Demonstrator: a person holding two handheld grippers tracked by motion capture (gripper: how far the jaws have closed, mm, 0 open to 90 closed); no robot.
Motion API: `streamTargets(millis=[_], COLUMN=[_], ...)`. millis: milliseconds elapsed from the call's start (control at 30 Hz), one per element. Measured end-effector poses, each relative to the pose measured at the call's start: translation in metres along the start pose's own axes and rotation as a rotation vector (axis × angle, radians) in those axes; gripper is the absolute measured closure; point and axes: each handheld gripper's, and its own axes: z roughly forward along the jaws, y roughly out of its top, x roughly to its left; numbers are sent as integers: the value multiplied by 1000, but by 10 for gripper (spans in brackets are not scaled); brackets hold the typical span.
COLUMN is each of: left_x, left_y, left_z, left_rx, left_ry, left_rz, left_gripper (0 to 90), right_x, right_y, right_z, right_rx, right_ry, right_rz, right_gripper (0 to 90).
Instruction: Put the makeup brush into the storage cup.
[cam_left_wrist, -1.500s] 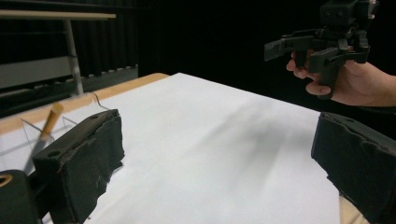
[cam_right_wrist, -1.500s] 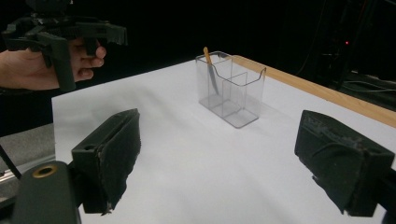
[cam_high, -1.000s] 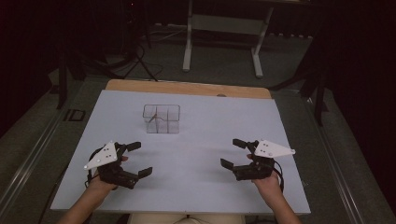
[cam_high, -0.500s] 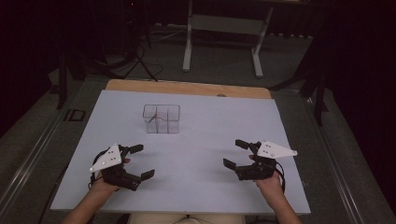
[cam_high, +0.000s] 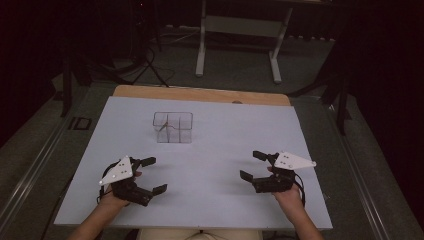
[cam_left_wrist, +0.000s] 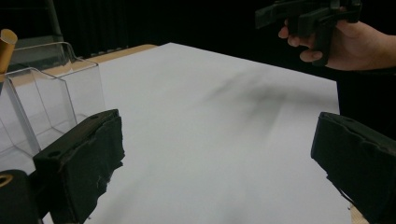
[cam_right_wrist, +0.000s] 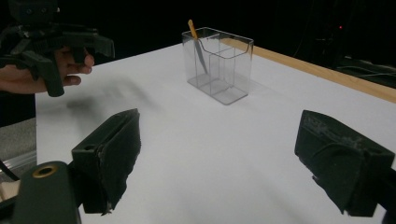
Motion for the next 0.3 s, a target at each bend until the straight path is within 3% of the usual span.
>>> streamTargets(millis=[300], left_x=[0], left_y=[0], left_z=[-1], left_rx=[3], left_ry=[15], left_rz=[3], left_gripper=[33], right_x=[2], right_y=[0], right_z=[0], right_rx=[5], right_ry=[2], right_rz=[-7], right_gripper=[144])
